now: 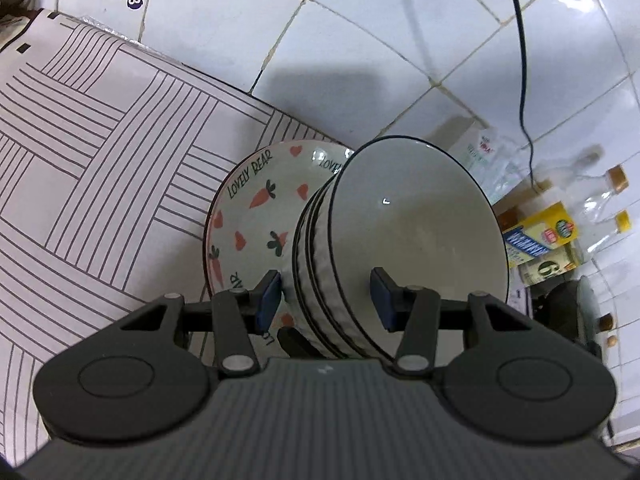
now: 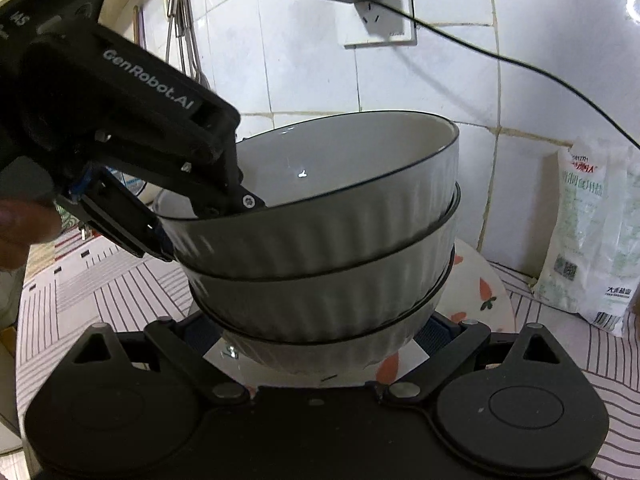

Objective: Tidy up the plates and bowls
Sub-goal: 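Carry the bowl stack onto the pink bunny plate and open the left gripper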

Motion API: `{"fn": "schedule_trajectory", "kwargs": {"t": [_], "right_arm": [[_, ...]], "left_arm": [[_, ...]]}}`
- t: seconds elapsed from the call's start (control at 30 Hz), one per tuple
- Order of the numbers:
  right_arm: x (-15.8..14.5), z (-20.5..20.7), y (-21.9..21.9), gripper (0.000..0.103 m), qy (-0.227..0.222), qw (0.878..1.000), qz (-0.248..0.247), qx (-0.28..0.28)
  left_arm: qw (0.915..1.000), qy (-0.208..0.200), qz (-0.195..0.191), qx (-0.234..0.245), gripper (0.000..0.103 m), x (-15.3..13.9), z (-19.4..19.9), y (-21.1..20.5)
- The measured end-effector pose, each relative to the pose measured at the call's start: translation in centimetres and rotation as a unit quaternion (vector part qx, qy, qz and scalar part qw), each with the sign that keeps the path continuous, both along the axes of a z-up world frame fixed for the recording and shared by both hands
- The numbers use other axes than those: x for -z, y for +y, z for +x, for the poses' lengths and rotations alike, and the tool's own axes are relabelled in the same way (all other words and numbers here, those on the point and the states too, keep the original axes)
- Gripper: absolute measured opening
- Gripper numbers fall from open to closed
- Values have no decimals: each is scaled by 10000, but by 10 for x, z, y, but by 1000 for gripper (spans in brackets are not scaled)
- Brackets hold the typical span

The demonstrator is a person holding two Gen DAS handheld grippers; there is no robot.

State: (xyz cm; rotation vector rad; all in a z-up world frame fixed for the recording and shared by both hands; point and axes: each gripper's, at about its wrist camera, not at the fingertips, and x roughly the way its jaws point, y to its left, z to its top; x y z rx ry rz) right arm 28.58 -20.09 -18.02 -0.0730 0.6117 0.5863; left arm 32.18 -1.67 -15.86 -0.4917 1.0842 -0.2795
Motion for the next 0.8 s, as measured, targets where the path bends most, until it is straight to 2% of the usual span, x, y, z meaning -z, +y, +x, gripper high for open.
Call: {"fn": "schedule_trajectory", "kwargs": {"t": [0.5,0.67,0.8], "right_arm": [[11,5,0,99,128,9998,-110,54],[11,9,9,98,78,9988,-478,110],[8,15,18,99,269,9968,-717,228]], "left_arm": [[9995,83,297,10,47,3,3,-7],[9993,173,326,-72,48,2,5,-10],[9989,298,311,-173,49,1,8,-9]]}}
